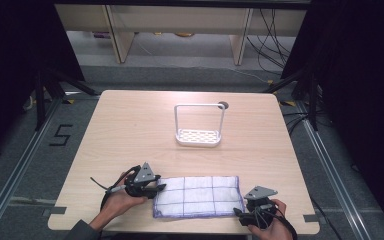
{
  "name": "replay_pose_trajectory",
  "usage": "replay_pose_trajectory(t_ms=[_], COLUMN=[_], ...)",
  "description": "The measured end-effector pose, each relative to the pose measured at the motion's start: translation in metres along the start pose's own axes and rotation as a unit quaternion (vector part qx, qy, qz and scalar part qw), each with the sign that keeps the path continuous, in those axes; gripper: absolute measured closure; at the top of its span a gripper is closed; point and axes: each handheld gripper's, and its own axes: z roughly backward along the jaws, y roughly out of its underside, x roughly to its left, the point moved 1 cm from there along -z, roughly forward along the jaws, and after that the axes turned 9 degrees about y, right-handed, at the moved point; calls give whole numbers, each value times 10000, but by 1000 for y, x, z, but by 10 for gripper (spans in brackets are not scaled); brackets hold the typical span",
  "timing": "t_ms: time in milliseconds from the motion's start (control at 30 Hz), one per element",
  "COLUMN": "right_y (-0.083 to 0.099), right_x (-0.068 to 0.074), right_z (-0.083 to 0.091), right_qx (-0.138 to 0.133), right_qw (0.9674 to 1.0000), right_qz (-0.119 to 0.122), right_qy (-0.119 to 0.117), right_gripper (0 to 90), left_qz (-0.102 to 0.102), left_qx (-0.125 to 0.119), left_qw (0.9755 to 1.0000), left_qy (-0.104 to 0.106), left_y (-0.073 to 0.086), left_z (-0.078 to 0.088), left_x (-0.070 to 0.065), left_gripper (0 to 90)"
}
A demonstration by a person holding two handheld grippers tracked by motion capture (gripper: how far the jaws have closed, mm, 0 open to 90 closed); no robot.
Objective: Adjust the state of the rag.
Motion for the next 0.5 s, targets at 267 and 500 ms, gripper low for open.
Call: replay_pose_trajectory(t_ms=[267,500], right_y=[3,3], right_x=[2,6], right_z=[2,2], right_qx=[55,-112], right_qw=[9990,9987], right_qz=[-198,220], right_qy=[-396,-457], right_gripper=[621,824], left_qz=[34,10], left_qx=[-47,40], left_qw=[9999,10000], left_qy=[158,63], left_y=[-1,1], left_z=[-1,4], left_x=[-4,-10], left_gripper=[759,816])
